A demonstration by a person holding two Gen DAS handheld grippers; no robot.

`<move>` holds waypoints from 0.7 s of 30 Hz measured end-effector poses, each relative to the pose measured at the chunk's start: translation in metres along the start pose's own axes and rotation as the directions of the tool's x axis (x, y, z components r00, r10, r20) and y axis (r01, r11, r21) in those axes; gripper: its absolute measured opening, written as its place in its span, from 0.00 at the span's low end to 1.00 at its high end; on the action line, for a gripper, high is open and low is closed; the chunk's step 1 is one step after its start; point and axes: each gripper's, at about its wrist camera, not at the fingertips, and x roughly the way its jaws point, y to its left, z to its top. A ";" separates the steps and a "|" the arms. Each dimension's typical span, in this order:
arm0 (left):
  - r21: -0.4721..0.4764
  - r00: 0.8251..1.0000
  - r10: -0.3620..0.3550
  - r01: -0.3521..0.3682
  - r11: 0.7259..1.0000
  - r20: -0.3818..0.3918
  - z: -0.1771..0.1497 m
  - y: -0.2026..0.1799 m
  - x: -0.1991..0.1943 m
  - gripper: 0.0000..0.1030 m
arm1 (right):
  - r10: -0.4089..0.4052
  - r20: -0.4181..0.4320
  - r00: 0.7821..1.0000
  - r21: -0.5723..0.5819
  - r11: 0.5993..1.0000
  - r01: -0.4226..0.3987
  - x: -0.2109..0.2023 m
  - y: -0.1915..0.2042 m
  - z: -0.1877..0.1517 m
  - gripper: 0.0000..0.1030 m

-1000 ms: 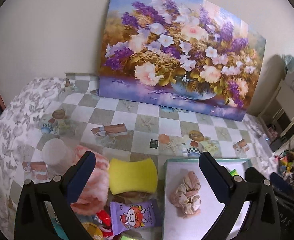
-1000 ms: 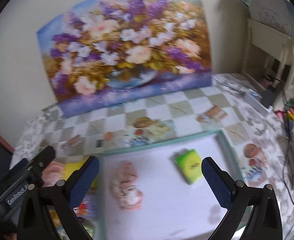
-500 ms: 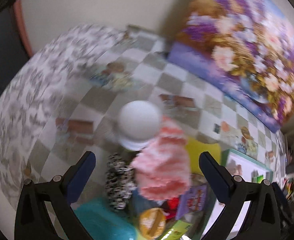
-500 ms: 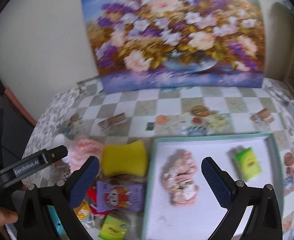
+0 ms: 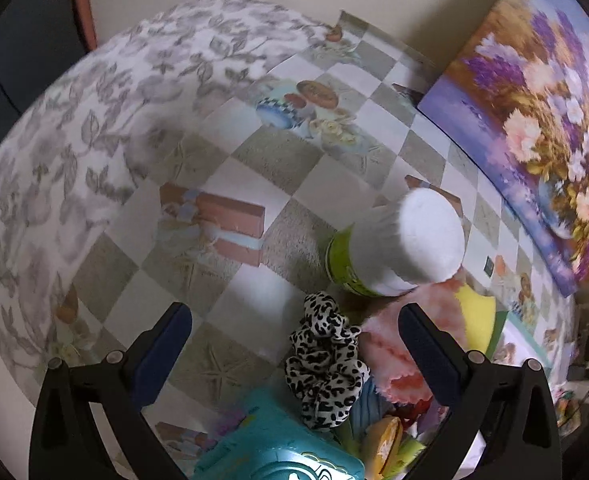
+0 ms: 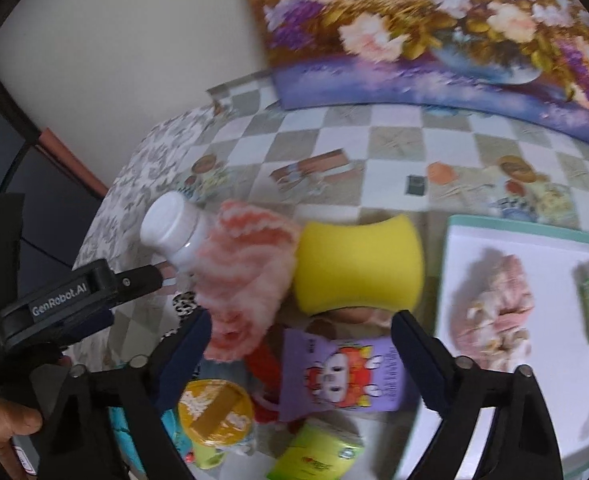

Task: Organize soft objects
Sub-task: 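Grasp the pink fluffy knit cloth with the right tool while the left tool reaches the leopard scrunchie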

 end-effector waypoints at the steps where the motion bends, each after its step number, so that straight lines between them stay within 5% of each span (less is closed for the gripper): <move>1: -0.018 1.000 -0.010 0.010 1.000 -0.005 0.000 0.003 0.000 1.00 | 0.000 -0.002 1.000 -0.009 1.000 0.000 0.002 0.003 0.000 0.82; 9: -0.061 0.996 -0.062 0.059 0.996 -0.058 -0.004 0.005 0.017 1.00 | 0.025 -0.004 1.000 -0.014 1.000 -0.025 0.014 0.013 -0.003 0.59; 19: -0.080 0.996 -0.059 0.054 0.995 -0.067 -0.008 0.007 0.025 1.00 | 0.074 -0.007 0.997 0.007 0.997 -0.074 0.025 0.017 -0.006 0.10; 21: -0.086 0.996 -0.063 0.057 0.995 -0.066 -0.008 0.008 0.025 1.00 | 0.088 -0.007 0.996 0.004 0.996 -0.088 0.024 0.016 -0.006 0.07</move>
